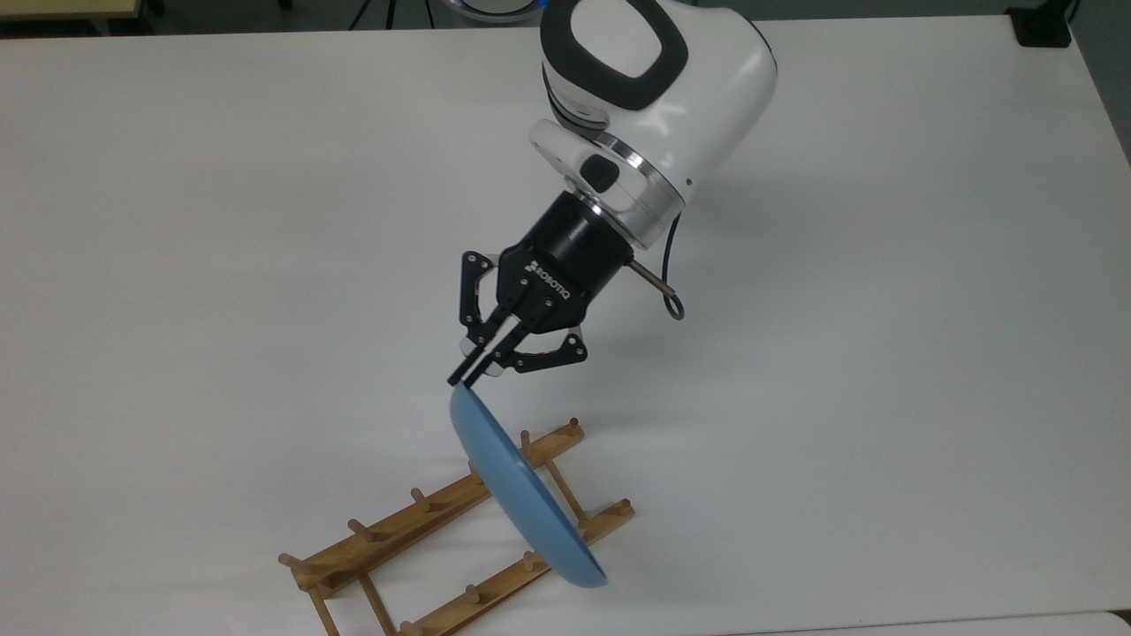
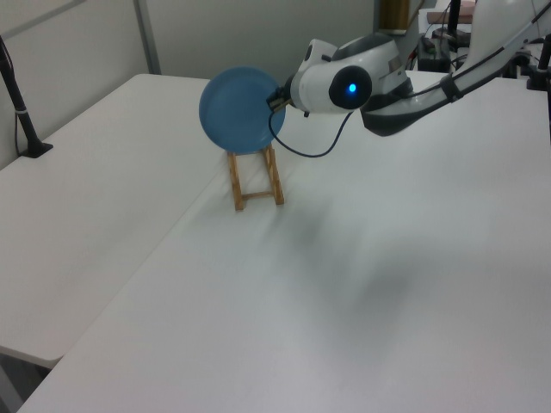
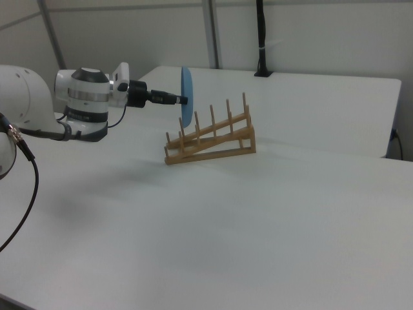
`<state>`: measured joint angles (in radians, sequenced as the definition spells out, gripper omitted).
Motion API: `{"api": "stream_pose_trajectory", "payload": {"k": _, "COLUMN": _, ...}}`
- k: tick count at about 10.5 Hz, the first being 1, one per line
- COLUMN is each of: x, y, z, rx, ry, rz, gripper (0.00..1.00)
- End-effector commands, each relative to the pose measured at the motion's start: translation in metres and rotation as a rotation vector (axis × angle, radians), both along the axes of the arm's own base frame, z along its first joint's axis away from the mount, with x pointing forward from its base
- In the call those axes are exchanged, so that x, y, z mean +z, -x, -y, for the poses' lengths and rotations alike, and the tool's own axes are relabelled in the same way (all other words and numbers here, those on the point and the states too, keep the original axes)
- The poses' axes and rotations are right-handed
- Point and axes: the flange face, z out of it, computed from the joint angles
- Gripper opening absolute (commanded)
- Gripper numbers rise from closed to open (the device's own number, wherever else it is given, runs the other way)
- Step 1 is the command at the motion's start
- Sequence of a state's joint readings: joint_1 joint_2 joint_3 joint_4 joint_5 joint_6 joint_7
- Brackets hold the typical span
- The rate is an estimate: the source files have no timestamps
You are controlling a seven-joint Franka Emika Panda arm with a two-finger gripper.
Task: Place plate in plate rack
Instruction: 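Lower the upright plate between the pegs of the wooden rack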
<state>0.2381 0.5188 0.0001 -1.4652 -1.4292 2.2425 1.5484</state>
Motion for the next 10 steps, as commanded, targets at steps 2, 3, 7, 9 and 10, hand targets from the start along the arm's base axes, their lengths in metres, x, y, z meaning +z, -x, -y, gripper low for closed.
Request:
{"api": "stream_pose_trajectory", "payload": {"k": 2, "x": -0.021, "y": 0.009, "z": -0.003, "rx": 0.009, "ry": 0.061, "rz": -0.019, "gripper": 0.00}}
{"api": "stream_pose_trajectory", "payload": {"k": 3, "x": -0.025, "y": 0.010, "z": -0.002, "rx": 0.003, "ry": 0.059, "rz": -0.010, "gripper": 0.00}}
{"api": "stream_pose_trajectory", "payload": {"k": 7, "x": -0.044, "y": 0.015, "z": 0.009, "rx": -0.010, "ry": 0.078, "rz": -0.038, "gripper": 0.00}}
{"api": "stream_pose_trajectory", "payload": {"k": 9, "x": -0.046, "y": 0.015, "z": 0.012, "rx": -0.018, "ry": 0.069, "rz": -0.042, "gripper": 0.37}}
{"api": "stream_pose_trajectory", "payload": {"k": 10, "x": -0.046, "y": 0.015, "z": 0.013, "rx": -0.020, "ry": 0.069, "rz": -0.043, "gripper": 0.51}}
